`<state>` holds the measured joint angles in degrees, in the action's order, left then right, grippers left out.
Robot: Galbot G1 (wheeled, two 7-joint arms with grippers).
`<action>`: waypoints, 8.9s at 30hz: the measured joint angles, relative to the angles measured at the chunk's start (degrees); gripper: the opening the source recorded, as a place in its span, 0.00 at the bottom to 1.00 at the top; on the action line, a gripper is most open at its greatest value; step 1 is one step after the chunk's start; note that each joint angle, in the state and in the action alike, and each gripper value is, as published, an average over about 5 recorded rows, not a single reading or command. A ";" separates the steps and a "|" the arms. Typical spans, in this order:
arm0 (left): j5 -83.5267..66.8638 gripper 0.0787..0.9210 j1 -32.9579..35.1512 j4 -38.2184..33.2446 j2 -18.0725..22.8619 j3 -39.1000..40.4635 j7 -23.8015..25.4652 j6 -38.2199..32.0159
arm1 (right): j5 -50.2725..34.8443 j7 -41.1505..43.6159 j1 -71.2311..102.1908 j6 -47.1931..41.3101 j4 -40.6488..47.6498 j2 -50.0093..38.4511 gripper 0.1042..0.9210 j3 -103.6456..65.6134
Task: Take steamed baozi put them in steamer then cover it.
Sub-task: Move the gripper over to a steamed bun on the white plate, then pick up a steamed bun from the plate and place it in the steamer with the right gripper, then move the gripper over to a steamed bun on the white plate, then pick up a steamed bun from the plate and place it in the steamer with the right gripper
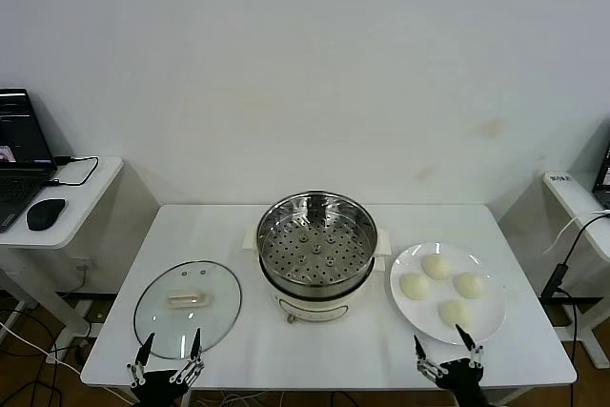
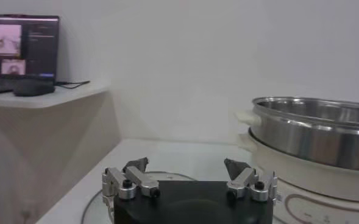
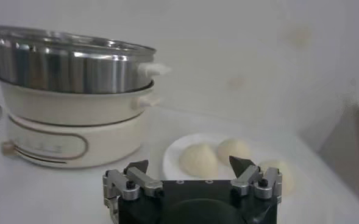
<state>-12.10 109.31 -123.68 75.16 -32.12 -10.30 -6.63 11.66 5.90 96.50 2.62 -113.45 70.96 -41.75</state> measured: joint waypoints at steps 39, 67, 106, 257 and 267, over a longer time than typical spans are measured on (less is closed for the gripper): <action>7.88 0.88 -3.55 -0.82 -0.93 -3.93 -0.54 13.50 | 1.22 45.54 -79.14 -9.97 35.67 -37.63 0.88 64.55; 8.32 0.88 -4.46 0.08 -1.02 -5.37 -0.62 14.60 | 2.96 48.91 -88.52 -9.85 51.57 -27.81 0.88 77.80; 6.61 0.88 -5.49 -0.89 -2.89 -5.09 -0.54 15.13 | -7.20 51.35 -105.83 -10.74 44.85 -32.02 0.60 89.34; 3.13 0.88 -8.82 0.94 -5.28 -10.08 0.51 15.84 | -7.24 45.88 -94.30 -20.78 37.36 -30.59 0.68 93.05; 3.00 0.88 -9.31 0.09 -5.79 -9.92 0.53 15.91 | -12.17 47.97 -102.38 -22.83 31.86 -35.54 0.68 96.05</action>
<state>-9.10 100.00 -123.58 69.37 -42.04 -9.77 9.28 -0.51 53.87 -5.88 -20.21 -81.59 35.42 54.29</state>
